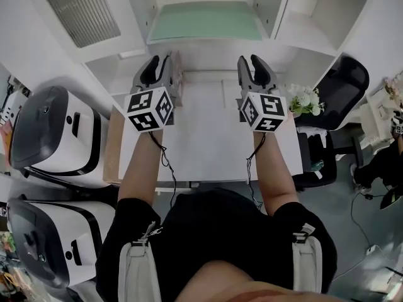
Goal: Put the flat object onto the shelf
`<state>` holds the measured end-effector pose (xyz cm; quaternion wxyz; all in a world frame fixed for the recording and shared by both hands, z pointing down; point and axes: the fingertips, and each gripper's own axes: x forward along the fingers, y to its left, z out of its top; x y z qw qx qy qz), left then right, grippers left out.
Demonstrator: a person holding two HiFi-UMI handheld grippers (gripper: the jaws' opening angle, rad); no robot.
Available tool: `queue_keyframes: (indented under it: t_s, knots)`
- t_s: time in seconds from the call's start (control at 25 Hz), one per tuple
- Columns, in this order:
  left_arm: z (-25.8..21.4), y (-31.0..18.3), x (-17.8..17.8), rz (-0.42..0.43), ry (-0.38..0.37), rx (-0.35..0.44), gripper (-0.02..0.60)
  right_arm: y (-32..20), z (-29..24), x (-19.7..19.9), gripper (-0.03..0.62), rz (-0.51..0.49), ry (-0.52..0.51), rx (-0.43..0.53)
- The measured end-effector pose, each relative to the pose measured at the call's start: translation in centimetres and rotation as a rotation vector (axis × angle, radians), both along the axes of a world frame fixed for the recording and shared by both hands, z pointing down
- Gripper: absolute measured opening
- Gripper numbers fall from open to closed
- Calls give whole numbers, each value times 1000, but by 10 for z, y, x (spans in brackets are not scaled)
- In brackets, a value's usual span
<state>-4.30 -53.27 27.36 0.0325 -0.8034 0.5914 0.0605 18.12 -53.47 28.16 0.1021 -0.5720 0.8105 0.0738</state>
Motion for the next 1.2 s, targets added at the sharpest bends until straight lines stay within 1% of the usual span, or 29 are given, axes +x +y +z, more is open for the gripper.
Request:
queue_keyframes:
  t_s: [0.12, 0.2, 0.32, 0.44, 0.6, 0.68, 0.84, 0.96, 1.2]
  knots:
    - [22, 12, 12, 13, -61, -26, 122, 13, 15, -16, 118, -23, 17, 11]
    - [39, 19, 17, 17, -85, -45, 92, 22, 27, -27, 105, -44, 7, 6]
    - [65, 29, 20, 20, -80, -80, 53, 34, 45, -34, 56, -41, -12, -8]
    - [87, 42, 22, 19, -77, -91, 27, 45, 65, -38, 6, -36, -21, -39]
    - [117, 55, 21, -22, -89, -116, 17, 56, 98, -41, 0, -39, -22, -102]
    - [128, 60, 19, -42, -78, -135, 17, 61, 108, -41, -2, -37, -28, -129]
    - [138, 68, 16, -48, -63, -153, 16, 70, 116, -40, -2, -32, -21, -141]
    - [136, 74, 16, -47, -54, -150, 17, 76, 116, -38, -2, -26, -5, -134]
    - [130, 87, 15, -44, -48, -138, 17, 87, 116, -35, -2, -22, -19, -136]
